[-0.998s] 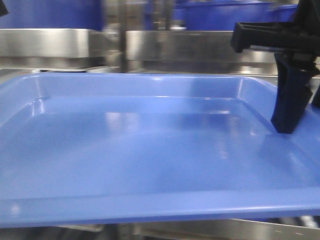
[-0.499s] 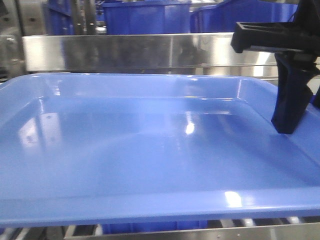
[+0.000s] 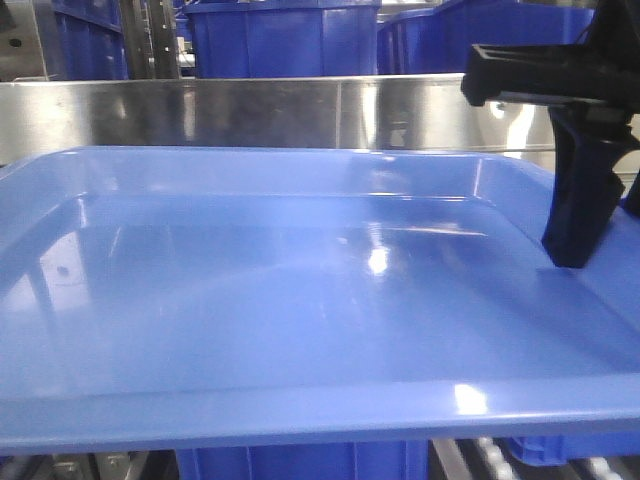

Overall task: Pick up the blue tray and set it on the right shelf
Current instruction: 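Carry the tray in both grippers while the base drives to the shelf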

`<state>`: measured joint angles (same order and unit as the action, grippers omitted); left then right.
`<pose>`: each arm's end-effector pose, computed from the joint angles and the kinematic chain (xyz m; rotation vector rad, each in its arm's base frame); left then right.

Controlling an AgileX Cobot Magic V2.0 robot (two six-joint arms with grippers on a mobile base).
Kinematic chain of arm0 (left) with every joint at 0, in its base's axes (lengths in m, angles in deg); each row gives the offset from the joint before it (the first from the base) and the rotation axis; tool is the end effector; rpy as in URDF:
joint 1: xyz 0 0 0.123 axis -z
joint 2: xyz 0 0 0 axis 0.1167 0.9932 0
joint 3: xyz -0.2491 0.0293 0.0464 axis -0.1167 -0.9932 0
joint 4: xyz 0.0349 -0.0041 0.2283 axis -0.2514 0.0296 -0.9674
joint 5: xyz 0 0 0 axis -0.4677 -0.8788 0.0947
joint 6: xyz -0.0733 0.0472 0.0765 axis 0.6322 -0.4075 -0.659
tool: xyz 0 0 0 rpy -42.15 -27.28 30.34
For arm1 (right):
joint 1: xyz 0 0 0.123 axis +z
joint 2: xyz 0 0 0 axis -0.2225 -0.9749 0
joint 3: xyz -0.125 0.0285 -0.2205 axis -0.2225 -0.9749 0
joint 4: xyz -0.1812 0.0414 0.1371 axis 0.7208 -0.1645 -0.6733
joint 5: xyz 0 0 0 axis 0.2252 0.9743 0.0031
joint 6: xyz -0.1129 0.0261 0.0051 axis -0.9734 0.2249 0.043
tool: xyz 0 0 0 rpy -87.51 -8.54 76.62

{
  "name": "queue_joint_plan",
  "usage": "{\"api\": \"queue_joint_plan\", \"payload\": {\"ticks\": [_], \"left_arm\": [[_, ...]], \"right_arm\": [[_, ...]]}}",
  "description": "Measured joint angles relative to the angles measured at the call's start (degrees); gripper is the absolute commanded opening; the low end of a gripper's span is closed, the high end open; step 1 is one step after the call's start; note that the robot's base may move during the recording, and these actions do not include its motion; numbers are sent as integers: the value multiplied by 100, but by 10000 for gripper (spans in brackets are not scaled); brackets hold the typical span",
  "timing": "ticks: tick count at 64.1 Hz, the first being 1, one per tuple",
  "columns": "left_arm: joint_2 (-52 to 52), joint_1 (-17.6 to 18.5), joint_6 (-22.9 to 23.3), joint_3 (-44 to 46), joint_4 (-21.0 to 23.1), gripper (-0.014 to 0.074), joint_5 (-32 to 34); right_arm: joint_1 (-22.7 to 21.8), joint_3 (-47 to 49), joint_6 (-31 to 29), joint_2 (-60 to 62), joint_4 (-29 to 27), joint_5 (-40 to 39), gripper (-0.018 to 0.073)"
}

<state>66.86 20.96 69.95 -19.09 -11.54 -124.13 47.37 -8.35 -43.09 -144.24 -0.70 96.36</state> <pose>0.1768 -0.1136 0.2439 -0.0144 2.9150 -0.4250 0.1974 0.1367 0.2307 0.1057 2.8694 0.2883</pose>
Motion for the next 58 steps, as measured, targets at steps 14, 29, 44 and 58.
{"api": "queue_joint_plan", "payload": {"ticks": [14,29,44,58], "left_arm": [[0,0,0,0,0,-10,0],[0,0,0,0,0,-10,0],[0,0,0,0,0,-10,0],[0,0,0,0,0,-10,0]], "right_arm": [[0,0,0,0,0,0,168],[0,0,0,0,0,0,168],[0,0,0,0,0,0,168],[0,0,0,0,0,0,168]]}}
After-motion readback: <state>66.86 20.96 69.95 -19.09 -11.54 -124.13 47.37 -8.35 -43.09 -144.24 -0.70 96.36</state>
